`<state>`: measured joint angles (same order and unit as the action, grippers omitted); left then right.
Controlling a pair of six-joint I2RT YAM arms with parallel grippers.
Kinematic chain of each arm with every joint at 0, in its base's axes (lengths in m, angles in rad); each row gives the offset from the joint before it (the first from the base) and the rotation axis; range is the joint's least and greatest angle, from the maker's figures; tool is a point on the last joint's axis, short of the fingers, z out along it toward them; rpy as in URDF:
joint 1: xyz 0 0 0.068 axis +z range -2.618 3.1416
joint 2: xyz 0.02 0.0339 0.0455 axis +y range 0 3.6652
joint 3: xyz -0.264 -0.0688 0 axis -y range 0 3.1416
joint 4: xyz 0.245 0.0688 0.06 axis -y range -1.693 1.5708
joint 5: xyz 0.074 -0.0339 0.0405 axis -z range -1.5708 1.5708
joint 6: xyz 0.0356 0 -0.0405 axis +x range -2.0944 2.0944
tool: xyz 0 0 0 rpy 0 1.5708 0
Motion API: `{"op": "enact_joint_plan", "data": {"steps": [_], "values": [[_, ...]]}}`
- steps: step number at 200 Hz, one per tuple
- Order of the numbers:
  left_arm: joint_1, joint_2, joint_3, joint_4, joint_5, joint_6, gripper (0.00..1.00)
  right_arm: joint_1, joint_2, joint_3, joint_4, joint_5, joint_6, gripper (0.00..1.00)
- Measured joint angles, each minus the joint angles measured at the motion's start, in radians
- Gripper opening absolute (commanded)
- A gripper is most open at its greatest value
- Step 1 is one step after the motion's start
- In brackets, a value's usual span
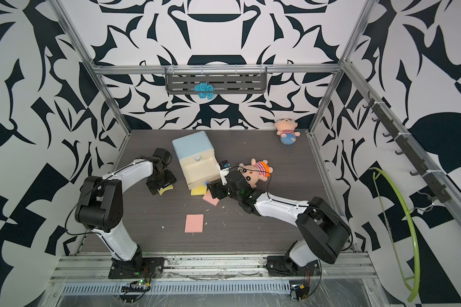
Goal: Please put the sticky notes in the drawer by color
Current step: Pick up the sticky notes from the center of the board.
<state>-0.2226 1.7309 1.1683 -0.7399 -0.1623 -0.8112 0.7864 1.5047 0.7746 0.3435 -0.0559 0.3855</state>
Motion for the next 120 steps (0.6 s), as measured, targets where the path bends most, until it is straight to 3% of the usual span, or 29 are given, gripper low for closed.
{"op": "enact_joint_plan", "data": {"steps": [66,120], "values": [[0.0,-0.171,0.0,-0.003,0.174,-0.025,0.77,0.085,0.19,0.14,0.127,-0.086,0.209,0.78],[0.0,-0.239,0.0,0.019,0.322,-0.063,0.77,0.092,0.299,0.251,0.205,-0.125,0.349,0.75]]}}
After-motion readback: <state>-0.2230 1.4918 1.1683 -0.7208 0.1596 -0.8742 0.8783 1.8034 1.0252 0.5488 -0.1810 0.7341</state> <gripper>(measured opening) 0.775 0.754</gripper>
